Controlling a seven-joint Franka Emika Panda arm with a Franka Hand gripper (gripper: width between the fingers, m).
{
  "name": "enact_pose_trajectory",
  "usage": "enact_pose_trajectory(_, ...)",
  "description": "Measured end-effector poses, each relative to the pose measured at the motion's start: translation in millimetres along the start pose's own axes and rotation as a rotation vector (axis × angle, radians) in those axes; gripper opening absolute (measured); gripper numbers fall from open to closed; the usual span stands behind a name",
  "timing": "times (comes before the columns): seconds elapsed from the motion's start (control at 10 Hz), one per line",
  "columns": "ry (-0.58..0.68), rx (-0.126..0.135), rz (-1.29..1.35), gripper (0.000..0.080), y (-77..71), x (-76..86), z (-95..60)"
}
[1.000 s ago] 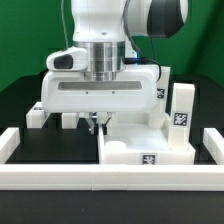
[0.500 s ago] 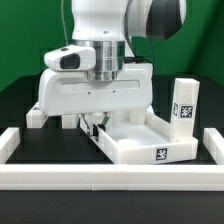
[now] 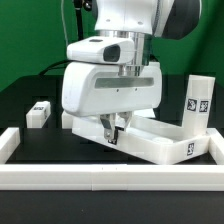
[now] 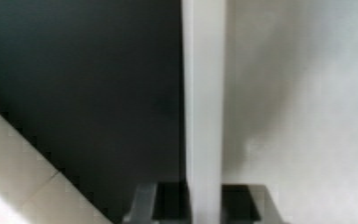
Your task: Assemble desk
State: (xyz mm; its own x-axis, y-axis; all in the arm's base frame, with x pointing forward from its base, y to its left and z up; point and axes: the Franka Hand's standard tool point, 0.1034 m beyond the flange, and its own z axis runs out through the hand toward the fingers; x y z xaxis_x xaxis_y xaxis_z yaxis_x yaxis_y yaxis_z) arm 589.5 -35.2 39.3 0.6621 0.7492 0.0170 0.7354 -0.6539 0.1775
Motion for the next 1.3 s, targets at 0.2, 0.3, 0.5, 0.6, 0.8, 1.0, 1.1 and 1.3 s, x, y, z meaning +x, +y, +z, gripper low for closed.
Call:
enact_pose_trajectory(0.2, -0.011, -0.01, -0.184, 0.0061, 3.5, -1.8, -0.2)
enact_pose_trajectory(0.3, -0.011, -0.022, -0.274, 0.0061, 9.7, 6.2, -4.7)
enact_pose_trajectory(0.5, -0.001, -0.053, -0.537, 0.0061, 21.0, 19.2, -4.0)
enact_pose_trajectory(0.6, 0.001, -0.057, -0.578, 0.0061, 20.4, 21.8, -2.9)
enact_pose_trajectory(0.8, -0.015, -0.062, -0.683, 0.0061, 22.4, 18.2, -2.1)
enact_pose_trajectory(1.0, -0.015, -0.061, -0.655, 0.0061, 22.0, 18.7, -2.0)
enact_pose_trajectory(1.1, -0.01, -0.06, -0.614, 0.0061, 21.4, 32.2, -3.9)
enact_pose_trajectory(1.3, 0.007, -0.076, -0.582, 0.0061, 19.4, 59.8, 3.9)
